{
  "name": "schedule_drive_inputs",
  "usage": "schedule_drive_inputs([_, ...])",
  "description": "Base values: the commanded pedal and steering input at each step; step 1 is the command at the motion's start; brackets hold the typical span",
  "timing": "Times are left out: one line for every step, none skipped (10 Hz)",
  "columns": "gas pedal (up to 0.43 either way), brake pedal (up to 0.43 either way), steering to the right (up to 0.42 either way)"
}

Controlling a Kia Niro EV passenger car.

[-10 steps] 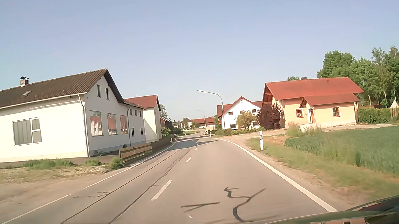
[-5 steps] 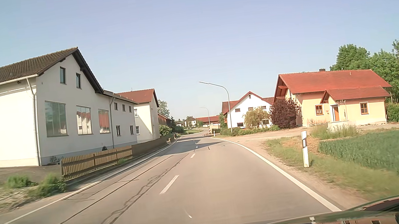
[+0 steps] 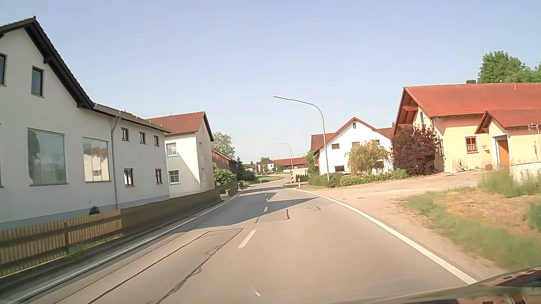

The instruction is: Follow the waypoints while adhering to traffic rules and regulations

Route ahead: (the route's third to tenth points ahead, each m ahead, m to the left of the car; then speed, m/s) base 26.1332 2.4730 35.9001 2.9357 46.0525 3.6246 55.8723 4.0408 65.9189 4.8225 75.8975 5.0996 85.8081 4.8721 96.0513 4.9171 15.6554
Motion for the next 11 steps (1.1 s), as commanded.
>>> schedule_drive_inputs([0.028, 0.0, -0.019])
schedule_drive_inputs([0.028, 0.0, -0.018])
schedule_drive_inputs([0.039, 0.0, -0.018])
schedule_drive_inputs([0.047, 0.0, -0.018])
schedule_drive_inputs([0.059, 0.0, -0.018])
schedule_drive_inputs([0.067, 0.0, -0.017])
schedule_drive_inputs([0.079, 0.0, -0.011])
schedule_drive_inputs([0.079, 0.0, -0.008])
schedule_drive_inputs([0.079, 0.0, -0.008])
schedule_drive_inputs([0.067, 0.0, -0.009])
schedule_drive_inputs([0.047, 0.0, -0.011])
